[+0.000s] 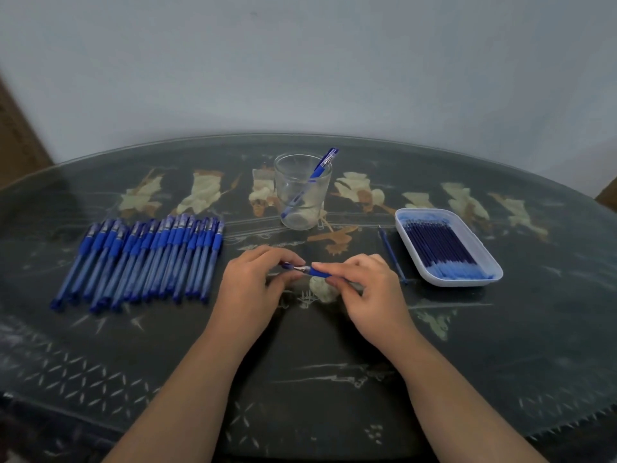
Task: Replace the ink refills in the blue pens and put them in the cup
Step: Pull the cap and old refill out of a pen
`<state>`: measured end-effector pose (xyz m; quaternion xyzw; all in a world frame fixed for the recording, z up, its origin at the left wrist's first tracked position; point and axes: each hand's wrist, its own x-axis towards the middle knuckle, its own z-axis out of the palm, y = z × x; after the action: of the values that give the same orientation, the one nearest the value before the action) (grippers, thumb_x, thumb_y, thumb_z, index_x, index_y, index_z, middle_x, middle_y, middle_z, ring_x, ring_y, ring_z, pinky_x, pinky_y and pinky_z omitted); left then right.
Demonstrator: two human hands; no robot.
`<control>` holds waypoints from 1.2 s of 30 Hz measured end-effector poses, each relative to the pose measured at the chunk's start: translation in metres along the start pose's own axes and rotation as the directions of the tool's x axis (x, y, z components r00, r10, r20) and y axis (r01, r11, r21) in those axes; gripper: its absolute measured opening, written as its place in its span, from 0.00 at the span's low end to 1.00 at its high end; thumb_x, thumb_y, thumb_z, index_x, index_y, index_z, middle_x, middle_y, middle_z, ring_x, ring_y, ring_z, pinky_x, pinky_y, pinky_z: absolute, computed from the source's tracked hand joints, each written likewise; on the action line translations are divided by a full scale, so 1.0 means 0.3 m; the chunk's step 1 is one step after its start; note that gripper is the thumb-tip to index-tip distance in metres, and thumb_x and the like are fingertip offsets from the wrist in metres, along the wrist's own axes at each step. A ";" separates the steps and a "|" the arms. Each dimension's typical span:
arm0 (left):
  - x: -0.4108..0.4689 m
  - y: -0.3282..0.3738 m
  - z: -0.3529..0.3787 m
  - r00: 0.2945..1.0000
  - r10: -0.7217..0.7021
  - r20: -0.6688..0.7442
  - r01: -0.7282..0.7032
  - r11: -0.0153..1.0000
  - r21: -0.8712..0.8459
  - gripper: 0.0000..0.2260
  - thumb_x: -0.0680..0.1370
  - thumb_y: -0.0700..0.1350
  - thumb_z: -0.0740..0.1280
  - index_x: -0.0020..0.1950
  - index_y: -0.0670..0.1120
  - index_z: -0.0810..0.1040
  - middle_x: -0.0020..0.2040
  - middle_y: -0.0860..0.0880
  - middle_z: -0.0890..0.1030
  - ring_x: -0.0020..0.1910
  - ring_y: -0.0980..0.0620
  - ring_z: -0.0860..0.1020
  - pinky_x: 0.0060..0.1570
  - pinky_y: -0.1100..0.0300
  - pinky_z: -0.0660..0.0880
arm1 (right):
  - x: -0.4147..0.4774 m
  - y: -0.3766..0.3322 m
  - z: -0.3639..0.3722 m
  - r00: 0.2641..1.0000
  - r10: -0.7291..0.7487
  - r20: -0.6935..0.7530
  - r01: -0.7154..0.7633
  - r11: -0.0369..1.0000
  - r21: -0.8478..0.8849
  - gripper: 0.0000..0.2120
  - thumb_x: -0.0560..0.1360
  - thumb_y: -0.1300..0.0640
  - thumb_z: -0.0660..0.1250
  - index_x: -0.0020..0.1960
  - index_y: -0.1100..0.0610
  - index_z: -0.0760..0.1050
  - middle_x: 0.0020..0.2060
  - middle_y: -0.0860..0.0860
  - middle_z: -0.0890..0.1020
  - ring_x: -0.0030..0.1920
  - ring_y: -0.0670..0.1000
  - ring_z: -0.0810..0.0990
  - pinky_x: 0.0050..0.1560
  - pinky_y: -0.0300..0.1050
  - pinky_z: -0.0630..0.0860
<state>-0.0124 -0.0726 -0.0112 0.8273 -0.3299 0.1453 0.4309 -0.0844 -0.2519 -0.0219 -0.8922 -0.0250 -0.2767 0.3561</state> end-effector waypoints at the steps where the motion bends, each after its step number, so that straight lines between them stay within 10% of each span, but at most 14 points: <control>1: -0.001 -0.002 0.001 1.000 -0.005 0.006 0.005 1.000 0.001 0.07 0.71 0.40 0.74 0.48 0.48 0.83 0.44 0.58 0.80 0.46 0.60 0.78 0.51 0.56 0.76 | 0.000 0.002 0.001 1.000 -0.009 -0.010 0.009 1.000 -0.014 0.17 0.75 0.63 0.71 0.58 0.43 0.82 0.36 0.45 0.75 0.44 0.47 0.72 0.49 0.28 0.65; 10: -0.001 0.003 0.010 0.998 -0.058 0.031 0.057 0.998 0.025 0.08 0.73 0.44 0.73 0.47 0.57 0.79 0.43 0.67 0.76 0.49 0.57 0.77 0.53 0.42 0.75 | -0.007 0.015 0.014 0.991 -0.110 -0.081 0.099 0.987 -0.130 0.20 0.74 0.68 0.70 0.58 0.46 0.83 0.36 0.40 0.69 0.42 0.46 0.67 0.47 0.30 0.64; 28: 0.000 0.027 0.006 0.987 -0.149 0.067 0.138 0.980 0.146 0.09 0.78 0.46 0.68 0.44 0.61 0.74 0.40 0.67 0.74 0.46 0.62 0.72 0.56 0.57 0.60 | -0.014 0.005 0.012 0.984 -0.163 -0.075 0.142 0.961 -0.236 0.23 0.72 0.70 0.69 0.59 0.47 0.82 0.37 0.47 0.71 0.43 0.50 0.69 0.43 0.49 0.74; 36: -0.003 0.033 0.007 0.987 -0.153 0.045 0.148 0.984 0.099 0.10 0.78 0.43 0.68 0.43 0.59 0.73 0.37 0.62 0.75 0.41 0.58 0.75 0.57 0.44 0.70 | -0.019 -0.016 0.003 0.974 -0.215 -0.077 0.177 0.925 -0.336 0.23 0.70 0.71 0.68 0.58 0.50 0.83 0.38 0.49 0.71 0.43 0.50 0.68 0.45 0.44 0.70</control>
<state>-0.0197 -0.0779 -0.0069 0.8730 -0.2701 0.1060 0.3920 -0.0901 -0.2469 -0.0223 -0.9148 -0.0480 -0.3609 0.1748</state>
